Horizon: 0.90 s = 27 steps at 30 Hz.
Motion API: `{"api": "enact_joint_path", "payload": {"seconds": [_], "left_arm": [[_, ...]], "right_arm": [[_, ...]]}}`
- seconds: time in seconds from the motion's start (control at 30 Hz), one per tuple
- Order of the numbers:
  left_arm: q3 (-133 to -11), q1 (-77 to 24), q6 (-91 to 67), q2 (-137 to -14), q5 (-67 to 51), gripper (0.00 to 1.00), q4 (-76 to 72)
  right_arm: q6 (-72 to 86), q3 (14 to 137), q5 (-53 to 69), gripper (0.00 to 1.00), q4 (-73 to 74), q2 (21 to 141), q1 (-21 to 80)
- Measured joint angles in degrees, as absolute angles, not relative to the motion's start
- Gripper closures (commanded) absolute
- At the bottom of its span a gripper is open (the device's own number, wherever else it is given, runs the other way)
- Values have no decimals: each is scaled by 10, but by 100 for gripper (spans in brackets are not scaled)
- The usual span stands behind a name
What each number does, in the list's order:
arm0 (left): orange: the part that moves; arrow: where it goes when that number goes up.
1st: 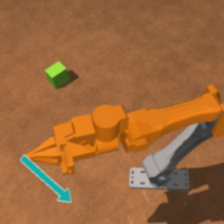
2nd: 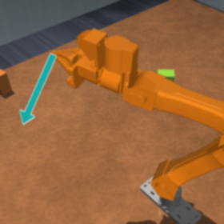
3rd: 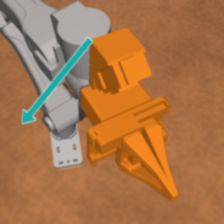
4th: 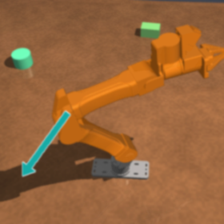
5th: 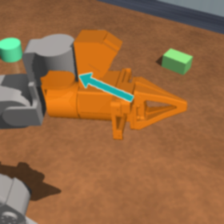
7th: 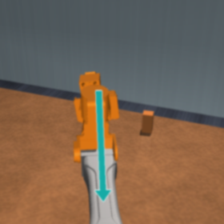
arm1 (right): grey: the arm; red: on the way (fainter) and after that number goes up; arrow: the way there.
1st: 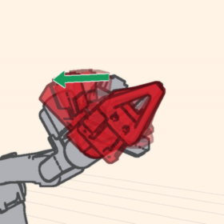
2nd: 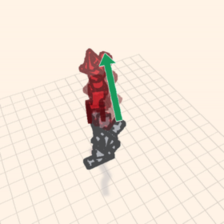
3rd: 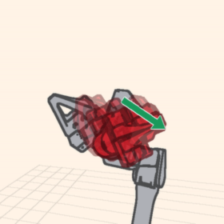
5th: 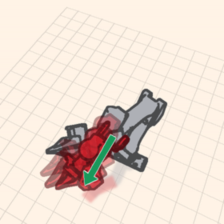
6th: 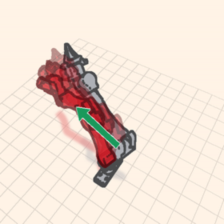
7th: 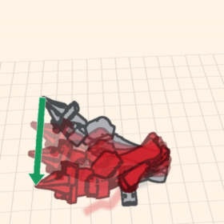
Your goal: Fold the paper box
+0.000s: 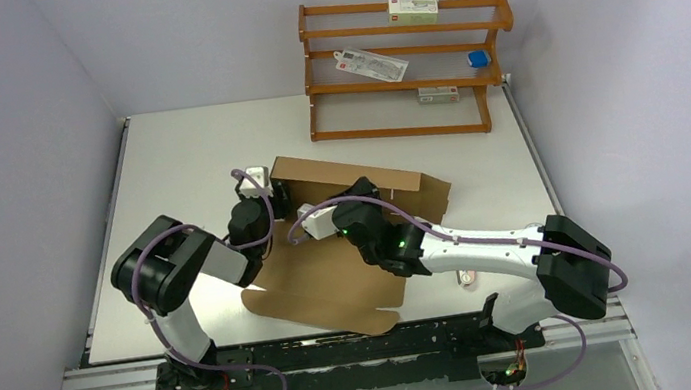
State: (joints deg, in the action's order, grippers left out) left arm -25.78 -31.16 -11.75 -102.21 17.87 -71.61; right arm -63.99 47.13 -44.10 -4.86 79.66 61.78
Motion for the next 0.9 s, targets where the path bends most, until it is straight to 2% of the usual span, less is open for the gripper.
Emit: {"api": "enact_joint_path", "payload": {"seconds": [0.07,0.13,0.4,0.7,0.83,0.9], "left_arm": [[-263,-314,-117,-1022,181,40,-701],[-268,-316,-117,-1022,184,47,-693],[-277,-326,-116,-1022,206,80,-670],[-283,-364,-99,-1022,274,94,-654],[-293,-385,-101,-1022,327,93,-635],[-298,-392,-103,-1022,349,85,-627]], "right_arm": [[-641,471,-439,69,-49,797,618],[-643,471,-438,70,-49,797,618],[-645,471,-430,80,-49,797,619],[-643,476,-429,86,-45,796,622],[-640,477,-425,86,-40,795,625],[-638,477,-423,86,-35,795,627]]}}
